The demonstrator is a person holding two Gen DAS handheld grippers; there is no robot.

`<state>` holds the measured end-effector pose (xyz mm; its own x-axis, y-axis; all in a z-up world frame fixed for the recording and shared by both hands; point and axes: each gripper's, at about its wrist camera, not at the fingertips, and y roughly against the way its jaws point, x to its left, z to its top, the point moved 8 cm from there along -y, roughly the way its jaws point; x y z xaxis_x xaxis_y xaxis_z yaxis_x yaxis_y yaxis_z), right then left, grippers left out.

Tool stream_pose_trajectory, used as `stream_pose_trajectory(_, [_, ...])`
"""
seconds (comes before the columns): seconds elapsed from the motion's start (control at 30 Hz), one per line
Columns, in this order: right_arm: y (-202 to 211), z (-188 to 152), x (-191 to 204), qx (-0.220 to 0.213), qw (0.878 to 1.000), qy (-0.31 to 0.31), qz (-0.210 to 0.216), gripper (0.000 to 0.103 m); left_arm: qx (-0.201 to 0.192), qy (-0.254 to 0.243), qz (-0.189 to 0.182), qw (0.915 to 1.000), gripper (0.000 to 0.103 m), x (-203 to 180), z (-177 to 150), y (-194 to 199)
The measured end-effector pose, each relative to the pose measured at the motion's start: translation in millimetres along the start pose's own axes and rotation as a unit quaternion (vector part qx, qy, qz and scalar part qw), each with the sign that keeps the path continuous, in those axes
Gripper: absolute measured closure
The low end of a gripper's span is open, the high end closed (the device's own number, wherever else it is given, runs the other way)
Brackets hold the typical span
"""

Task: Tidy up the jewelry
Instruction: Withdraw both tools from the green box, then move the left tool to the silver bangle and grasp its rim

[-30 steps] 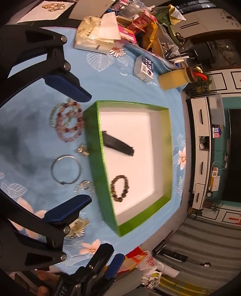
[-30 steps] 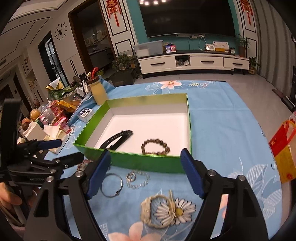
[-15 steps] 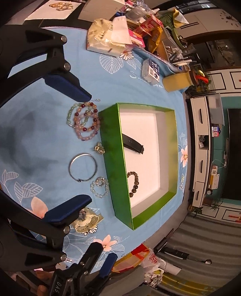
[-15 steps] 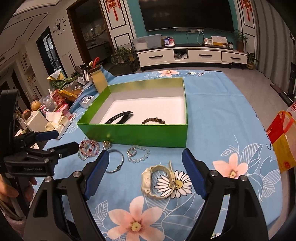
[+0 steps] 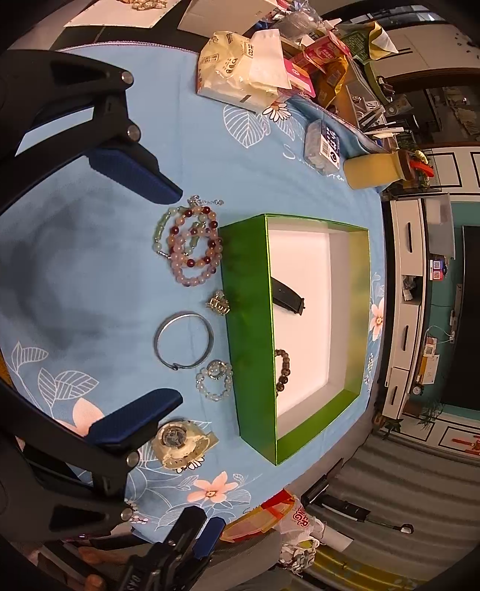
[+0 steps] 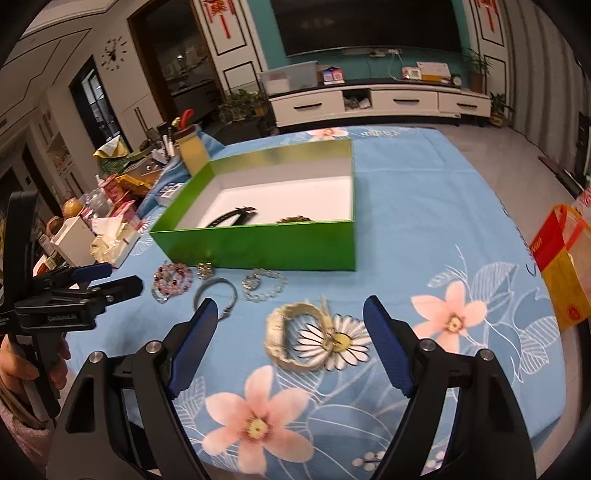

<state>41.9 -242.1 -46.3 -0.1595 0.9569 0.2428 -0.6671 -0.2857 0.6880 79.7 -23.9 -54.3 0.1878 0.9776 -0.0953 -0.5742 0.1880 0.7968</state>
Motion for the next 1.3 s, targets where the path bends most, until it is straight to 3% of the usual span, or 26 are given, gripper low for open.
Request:
stream_pose_trajectory(0.5, [-20.9,-19.7,-23.2,0.043,0.999,-0.028,0.007,0.022,0.030,0.008,-0.038,0.9988,0.002,-7.0,-37.6,-27.5])
stream_pose_trajectory(0.87, [-33.9,-20.6,-23.4,0.055,0.998,-0.027,0.025,0.022,0.036,0.032,-0.052,0.9974,0.003,-13.6,-38.7,-44.4])
stream_pose_trajectory(1.03, [-35.7,-18.9,-15.6,0.051,0.997,-0.018,0.057,0.022,0.039,0.035,-0.050,0.9974,0.012,-16.9,-33.1,-52.6])
stream_pose_trajectory(1.13, [-38.2,-18.0,-14.3,0.051,0.996,-0.016,0.065,0.022,0.045,0.025,-0.041,0.9978,0.023,-24.9,-28.2,-61.6])
stream_pose_trajectory(1.3, [-40.2,-17.8,-14.2,0.049,0.996,-0.013,0.070,0.022,0.057,0.012,-0.019,0.9981,0.053,-34.4,-21.9,-78.8])
